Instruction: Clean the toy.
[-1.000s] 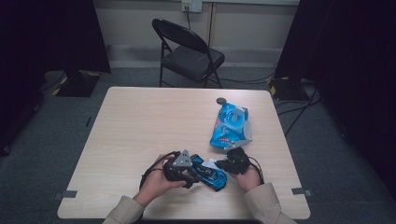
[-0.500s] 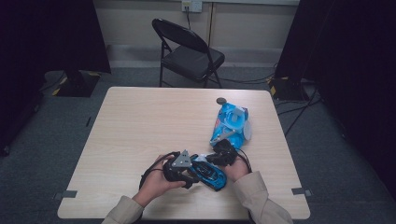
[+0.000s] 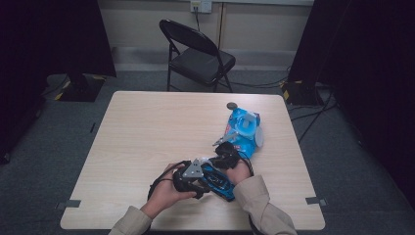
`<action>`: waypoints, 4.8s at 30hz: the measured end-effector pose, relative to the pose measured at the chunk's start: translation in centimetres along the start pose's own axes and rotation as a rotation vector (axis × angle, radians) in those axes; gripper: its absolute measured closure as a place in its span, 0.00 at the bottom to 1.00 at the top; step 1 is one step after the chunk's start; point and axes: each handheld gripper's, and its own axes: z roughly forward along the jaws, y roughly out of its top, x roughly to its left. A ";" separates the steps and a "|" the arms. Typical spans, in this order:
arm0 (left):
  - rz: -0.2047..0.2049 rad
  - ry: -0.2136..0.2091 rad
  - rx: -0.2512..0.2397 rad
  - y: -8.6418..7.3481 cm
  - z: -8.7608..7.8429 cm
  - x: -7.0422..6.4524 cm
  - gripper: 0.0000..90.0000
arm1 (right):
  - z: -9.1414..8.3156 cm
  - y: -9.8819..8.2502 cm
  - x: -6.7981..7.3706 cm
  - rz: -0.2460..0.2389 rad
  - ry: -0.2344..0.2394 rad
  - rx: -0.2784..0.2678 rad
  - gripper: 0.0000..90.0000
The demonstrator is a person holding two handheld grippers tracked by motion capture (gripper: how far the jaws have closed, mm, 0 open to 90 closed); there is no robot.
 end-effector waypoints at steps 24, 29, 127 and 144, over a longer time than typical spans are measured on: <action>-0.004 -0.009 -0.010 -0.2 0.0 0.1 0.41 | -8.4 -3.4 -1.2 0.010 -0.056 -0.124 0.97; -0.001 -0.012 -0.003 -0.1 -0.1 0.2 0.41 | -8.9 -4.6 -1.1 0.008 -0.058 -0.115 0.97; -0.004 -0.109 0.006 -0.3 0.3 0.4 0.05 | -0.1 0.1 0.1 -0.075 -0.018 -0.012 0.97; -0.005 -0.111 0.002 -0.4 0.3 0.5 0.05 | -3.3 -0.8 -1.0 -0.021 0.005 -0.117 0.97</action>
